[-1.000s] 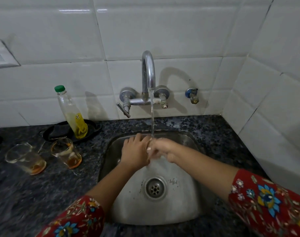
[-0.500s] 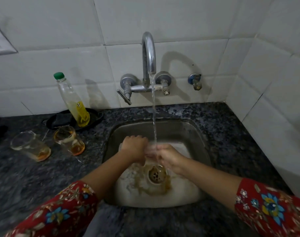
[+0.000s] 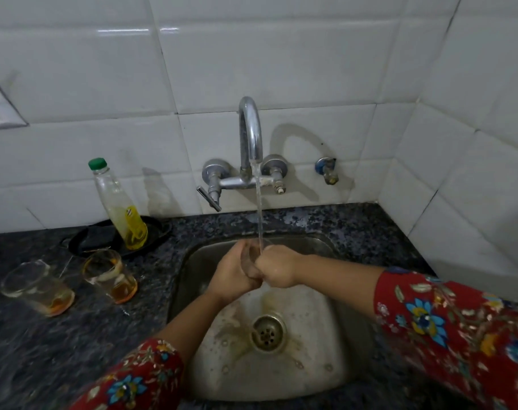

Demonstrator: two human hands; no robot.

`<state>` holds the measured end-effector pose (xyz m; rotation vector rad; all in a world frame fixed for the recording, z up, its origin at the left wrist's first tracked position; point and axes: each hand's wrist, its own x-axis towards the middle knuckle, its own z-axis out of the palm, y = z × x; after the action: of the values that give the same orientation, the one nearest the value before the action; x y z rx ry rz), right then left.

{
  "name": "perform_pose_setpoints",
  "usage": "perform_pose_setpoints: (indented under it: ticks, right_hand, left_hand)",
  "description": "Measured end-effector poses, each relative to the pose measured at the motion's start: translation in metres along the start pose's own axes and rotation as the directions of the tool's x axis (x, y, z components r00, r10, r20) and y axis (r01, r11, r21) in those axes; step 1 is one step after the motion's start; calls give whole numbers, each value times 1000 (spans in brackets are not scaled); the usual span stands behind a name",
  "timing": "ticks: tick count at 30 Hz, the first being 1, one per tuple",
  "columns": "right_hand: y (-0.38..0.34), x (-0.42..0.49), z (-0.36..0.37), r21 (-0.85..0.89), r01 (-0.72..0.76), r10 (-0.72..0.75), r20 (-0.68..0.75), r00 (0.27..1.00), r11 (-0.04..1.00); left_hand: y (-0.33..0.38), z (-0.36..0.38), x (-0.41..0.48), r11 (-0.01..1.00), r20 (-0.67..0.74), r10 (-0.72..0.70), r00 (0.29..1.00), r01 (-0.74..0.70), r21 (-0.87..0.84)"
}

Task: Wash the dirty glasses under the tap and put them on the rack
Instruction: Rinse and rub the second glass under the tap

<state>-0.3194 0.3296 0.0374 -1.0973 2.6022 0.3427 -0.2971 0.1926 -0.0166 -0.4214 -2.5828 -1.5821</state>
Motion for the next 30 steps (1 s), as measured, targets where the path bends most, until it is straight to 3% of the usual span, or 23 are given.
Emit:
perform_pose_setpoints:
  ticks: [4, 6, 9, 10, 12, 13, 14, 15, 16, 17, 18, 20, 22, 24, 27, 28, 30]
  right_hand:
    - [17, -8, 3, -121, 93, -100, -52, 994, 988]
    - [14, -6, 7, -168, 84, -89, -23, 996, 982]
    - [1, -3, 5, 171, 48, -35, -75, 997, 984]
    - [4, -4, 3, 207, 90, -72, -93, 993, 974]
    - [11, -6, 3, 171, 145, -133, -78, 988, 974]
    - [16, -12, 1, 82, 145, -140, -72, 988, 986]
    - [21, -12, 2, -116, 190, -202, -99, 974, 975]
    - [28, -10, 6, -301, 223, -262, -98, 960, 927]
    - [29, -10, 6, -360, 228, -278, -92, 956, 904]
    - [24, -10, 3, -306, 193, -217, -45, 975, 932]
    - [17, -10, 1, -165, 132, -141, -43, 989, 977]
    - [1, -5, -2, 173, -25, 4, 118, 993, 985]
    - [2, -3, -1, 307, -4, -32, 112, 993, 952]
    - [9, -11, 0, 211, 67, -83, 66, 994, 975]
    - [31, -14, 8, -189, 245, -268, -107, 957, 951]
    - [31, -14, 9, -247, 239, -264, -75, 961, 939]
    - [16, -14, 3, -178, 129, -130, 7, 991, 976]
  left_hand:
    - [-10, -16, 5, 988, 234, -99, 967, 67, 142]
    - [-3, -11, 5, 978, 180, -100, 979, 64, 200]
    - [13, 1, 1, 967, -69, -102, 992, 116, 225]
    - [13, 1, 1, 971, -89, -103, 991, 120, 207]
    - [10, -7, 3, 979, 52, -99, 994, 88, 184]
    - [9, -14, 5, 980, 161, -85, 983, 53, 192]
    - [8, -18, 7, 978, 245, -77, 966, 26, 206]
    - [9, -20, 9, 978, 289, -73, 955, 12, 208]
    - [10, -18, 9, 982, 295, -77, 952, 20, 190]
    - [10, -14, 8, 984, 265, -90, 960, 44, 175]
    - [10, -9, 7, 982, 209, -107, 972, 70, 176]
    - [8, -1, 2, 970, 96, -128, 987, 105, 221]
    - [4, 2, -1, 973, 29, -123, 992, 115, 198]
    - [1, -3, -2, 990, 81, -97, 992, 88, 106]
    - [4, -12, 4, 997, 271, -78, 959, 70, 39]
    - [5, -10, 5, 996, 279, -86, 957, 77, 44]
    - [5, 0, 5, 991, 158, -100, 982, 84, 106]
